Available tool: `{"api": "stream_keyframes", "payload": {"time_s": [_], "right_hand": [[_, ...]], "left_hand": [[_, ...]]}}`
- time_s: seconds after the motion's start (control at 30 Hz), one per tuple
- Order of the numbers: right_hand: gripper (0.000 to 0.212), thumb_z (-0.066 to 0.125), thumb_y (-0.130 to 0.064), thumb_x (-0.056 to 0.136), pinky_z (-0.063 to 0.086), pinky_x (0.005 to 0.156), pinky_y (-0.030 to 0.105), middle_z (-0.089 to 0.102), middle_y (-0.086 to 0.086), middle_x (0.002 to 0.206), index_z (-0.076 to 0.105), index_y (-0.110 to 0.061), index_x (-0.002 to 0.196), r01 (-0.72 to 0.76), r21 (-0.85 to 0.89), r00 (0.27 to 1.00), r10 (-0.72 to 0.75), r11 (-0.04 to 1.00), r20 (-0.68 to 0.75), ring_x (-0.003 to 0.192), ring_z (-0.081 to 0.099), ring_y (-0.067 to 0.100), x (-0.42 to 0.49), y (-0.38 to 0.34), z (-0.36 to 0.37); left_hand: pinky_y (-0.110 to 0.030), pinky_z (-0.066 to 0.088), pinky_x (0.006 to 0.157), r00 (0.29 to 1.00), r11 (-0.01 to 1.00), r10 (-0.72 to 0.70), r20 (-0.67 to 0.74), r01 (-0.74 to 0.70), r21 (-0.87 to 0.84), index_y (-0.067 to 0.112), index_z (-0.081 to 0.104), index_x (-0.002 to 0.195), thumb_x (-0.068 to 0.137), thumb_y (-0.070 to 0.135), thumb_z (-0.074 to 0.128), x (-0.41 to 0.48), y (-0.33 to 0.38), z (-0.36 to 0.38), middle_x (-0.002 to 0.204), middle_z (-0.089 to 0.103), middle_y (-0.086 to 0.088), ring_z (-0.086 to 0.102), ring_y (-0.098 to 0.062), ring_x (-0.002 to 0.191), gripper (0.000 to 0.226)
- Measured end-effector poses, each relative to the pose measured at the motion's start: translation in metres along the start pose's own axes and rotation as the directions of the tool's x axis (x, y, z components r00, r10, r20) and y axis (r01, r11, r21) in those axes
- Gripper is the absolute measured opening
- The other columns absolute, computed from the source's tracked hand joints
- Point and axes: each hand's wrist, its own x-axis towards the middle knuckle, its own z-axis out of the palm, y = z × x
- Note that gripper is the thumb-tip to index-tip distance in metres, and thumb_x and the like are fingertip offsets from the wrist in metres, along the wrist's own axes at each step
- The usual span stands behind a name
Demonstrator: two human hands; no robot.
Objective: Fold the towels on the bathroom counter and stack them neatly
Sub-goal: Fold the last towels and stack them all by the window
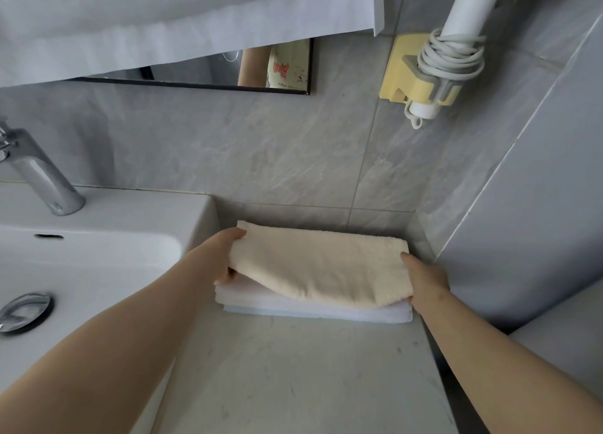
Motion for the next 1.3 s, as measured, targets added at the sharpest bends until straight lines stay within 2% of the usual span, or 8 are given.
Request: {"api": "stream_keyframes", "payload": {"time_s": [0.23, 0.37, 0.47, 0.6, 0.73, 0.87, 1.03, 1.3], "right_hand": [[0.032, 0.065, -0.013, 0.084, 0.048, 0.082, 0.037, 0.054, 0.014, 0.096, 0.058, 0.008, 0.108, 0.061, -0.165, 0.992, -0.042, 0.984, 0.117, 0.089, 0.051, 0.029, -0.003, -0.007, 0.003], [0.011, 0.060, -0.008, 0.083, 0.041, 0.073, 0.033, 0.058, 0.017, 0.094, 0.058, 0.002, 0.089, 0.174, -0.230, 0.976, -0.138, 0.957, 0.168, 0.086, 0.052, 0.030, -0.012, -0.015, 0.000], [0.015, 0.058, -0.007, 0.083, 0.043, 0.069, 0.031, 0.057, 0.012, 0.083, 0.057, 0.002, 0.095, 0.201, -0.200, 0.962, -0.154, 0.959, 0.226, 0.081, 0.054, 0.029, -0.023, -0.024, -0.002], [0.019, 0.061, -0.009, 0.082, 0.046, 0.070, 0.033, 0.059, 0.014, 0.083, 0.058, 0.004, 0.095, 0.234, -0.202, 0.943, -0.172, 0.951, 0.286, 0.077, 0.056, 0.028, -0.046, -0.039, -0.006], [0.040, 0.068, -0.026, 0.084, 0.051, 0.086, 0.041, 0.064, 0.020, 0.104, 0.062, 0.005, 0.108, 0.297, -0.220, 0.921, -0.218, 0.929, 0.323, 0.096, 0.062, 0.035, -0.073, -0.048, -0.009], [0.043, 0.064, -0.020, 0.088, 0.048, 0.083, 0.037, 0.061, 0.022, 0.116, 0.055, 0.008, 0.121, 0.327, -0.138, 0.882, -0.250, 0.935, 0.399, 0.102, 0.060, 0.034, -0.103, -0.058, -0.013], [0.034, 0.056, -0.012, 0.092, 0.037, 0.054, 0.027, 0.053, 0.014, 0.100, 0.052, 0.003, 0.122, 0.386, -0.086, 0.815, -0.296, 0.918, 0.499, 0.066, 0.049, 0.019, -0.142, -0.069, -0.012], [0.011, 0.057, -0.013, 0.084, 0.039, 0.061, 0.027, 0.054, 0.012, 0.079, 0.050, -0.010, 0.076, 0.430, -0.047, 0.712, -0.307, 0.902, 0.632, 0.071, 0.053, 0.027, -0.209, -0.071, 0.025]], "left_hand": [[-0.038, 0.041, 0.091, 0.961, 0.847, 0.275, 0.020, -0.252, 0.468, 0.002, 0.052, 0.126, 0.092, 0.017, 0.057, 0.010, 0.000, 0.007, 0.119, 0.056, -0.016, 0.051, -0.035, 0.111, 0.038], [-0.034, 0.038, 0.085, 0.925, 0.743, 0.379, 0.036, -0.327, 0.584, -0.002, 0.057, 0.118, 0.091, 0.014, 0.054, 0.002, 0.006, 0.008, 0.101, 0.059, -0.014, 0.052, -0.032, 0.101, 0.032], [-0.032, 0.041, 0.085, 0.875, 0.619, 0.476, 0.084, -0.402, 0.675, -0.001, 0.060, 0.113, 0.092, 0.022, 0.053, -0.007, 0.013, 0.006, 0.109, 0.061, -0.016, 0.055, -0.034, 0.108, 0.032], [-0.029, 0.037, 0.069, 0.773, 0.474, 0.618, 0.140, -0.509, 0.718, 0.006, 0.056, 0.079, 0.095, 0.033, 0.048, -0.036, 0.019, 0.004, 0.083, 0.056, -0.011, 0.057, -0.031, 0.088, 0.033], [-0.029, 0.037, 0.067, 0.709, 0.432, 0.693, 0.131, -0.553, 0.712, 0.006, 0.058, 0.075, 0.096, 0.035, 0.046, -0.064, 0.022, -0.009, 0.081, 0.058, -0.012, 0.053, -0.028, 0.078, 0.037], [-0.029, 0.035, 0.063, 0.683, 0.422, 0.719, 0.124, -0.572, 0.704, 0.007, 0.058, 0.075, 0.095, 0.031, 0.046, -0.087, 0.022, -0.034, 0.068, 0.052, -0.007, 0.050, -0.027, 0.073, 0.034], [-0.028, 0.028, 0.051, 0.648, 0.410, 0.758, 0.072, -0.559, 0.721, 0.013, 0.043, 0.065, 0.095, 0.029, 0.045, -0.116, 0.015, -0.074, 0.063, 0.043, -0.002, 0.042, -0.023, 0.065, 0.033], [-0.030, 0.037, 0.067, 0.562, 0.401, 0.826, -0.051, -0.520, 0.754, 0.010, 0.055, 0.088, 0.096, 0.028, 0.044, -0.161, 0.007, -0.158, 0.083, 0.055, -0.007, 0.050, -0.026, 0.079, 0.023]]}}
